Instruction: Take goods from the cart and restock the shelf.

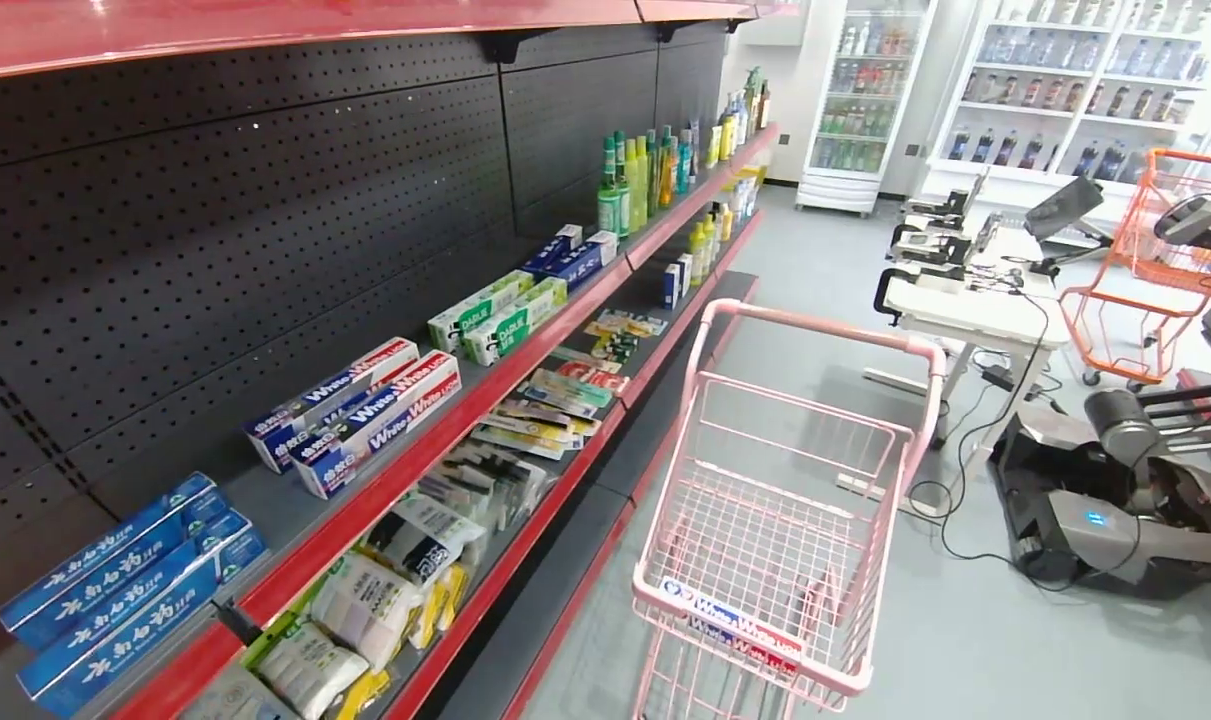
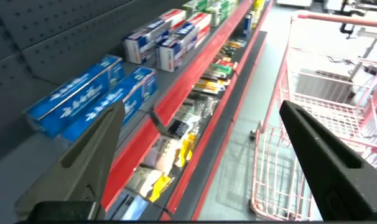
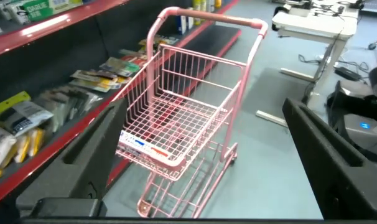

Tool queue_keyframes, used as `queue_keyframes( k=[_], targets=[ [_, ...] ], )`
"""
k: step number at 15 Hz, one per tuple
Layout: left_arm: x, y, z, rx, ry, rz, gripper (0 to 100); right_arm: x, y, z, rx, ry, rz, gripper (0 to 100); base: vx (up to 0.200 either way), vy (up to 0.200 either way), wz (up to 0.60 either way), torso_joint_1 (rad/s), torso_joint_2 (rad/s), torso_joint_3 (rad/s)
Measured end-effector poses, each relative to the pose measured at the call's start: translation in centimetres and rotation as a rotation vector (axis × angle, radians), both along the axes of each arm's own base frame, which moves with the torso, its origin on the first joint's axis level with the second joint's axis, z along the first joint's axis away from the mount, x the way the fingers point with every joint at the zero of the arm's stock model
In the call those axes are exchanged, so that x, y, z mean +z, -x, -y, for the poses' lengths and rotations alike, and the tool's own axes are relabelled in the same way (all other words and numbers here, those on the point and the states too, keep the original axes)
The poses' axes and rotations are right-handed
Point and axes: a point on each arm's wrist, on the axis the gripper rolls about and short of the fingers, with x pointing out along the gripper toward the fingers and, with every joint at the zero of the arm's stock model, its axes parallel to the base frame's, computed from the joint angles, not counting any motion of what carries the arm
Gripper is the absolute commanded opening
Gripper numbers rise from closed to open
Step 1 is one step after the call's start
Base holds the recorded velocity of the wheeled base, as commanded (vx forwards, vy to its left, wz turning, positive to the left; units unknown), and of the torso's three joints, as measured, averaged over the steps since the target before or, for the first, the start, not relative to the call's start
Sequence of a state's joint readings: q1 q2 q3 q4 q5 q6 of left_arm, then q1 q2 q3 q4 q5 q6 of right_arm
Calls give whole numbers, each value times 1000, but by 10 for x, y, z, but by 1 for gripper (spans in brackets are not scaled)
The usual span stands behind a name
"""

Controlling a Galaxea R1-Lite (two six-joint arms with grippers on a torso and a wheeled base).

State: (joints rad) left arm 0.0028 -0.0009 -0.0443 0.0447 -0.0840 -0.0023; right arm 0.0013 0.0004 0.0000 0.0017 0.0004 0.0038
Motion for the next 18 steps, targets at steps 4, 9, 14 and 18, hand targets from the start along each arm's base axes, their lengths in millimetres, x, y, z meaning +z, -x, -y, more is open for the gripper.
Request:
queue_keyframes(
  k=[4, 9, 14, 18],
  targets=[
    [0, 0, 0, 2, -1, 2, 100, 0, 0, 0, 3, -2, -1, 100, 0, 0, 0, 0, 0, 0],
    [0, 0, 0, 1, -6, 1, 100, 10, 1, 0, -14, -48, 19, 100, 0, 0, 0, 0, 0, 0],
    [0, 0, 0, 10, -3, 3, 100, 116, -18, 1, -40, -155, -20, 100, 0, 0, 0, 0, 0, 0],
    [0, 0, 0, 10, -1, 4, 100, 140, -129, -1, 92, -38, -417, 100, 0, 0, 0, 0, 0, 0]
  ],
)
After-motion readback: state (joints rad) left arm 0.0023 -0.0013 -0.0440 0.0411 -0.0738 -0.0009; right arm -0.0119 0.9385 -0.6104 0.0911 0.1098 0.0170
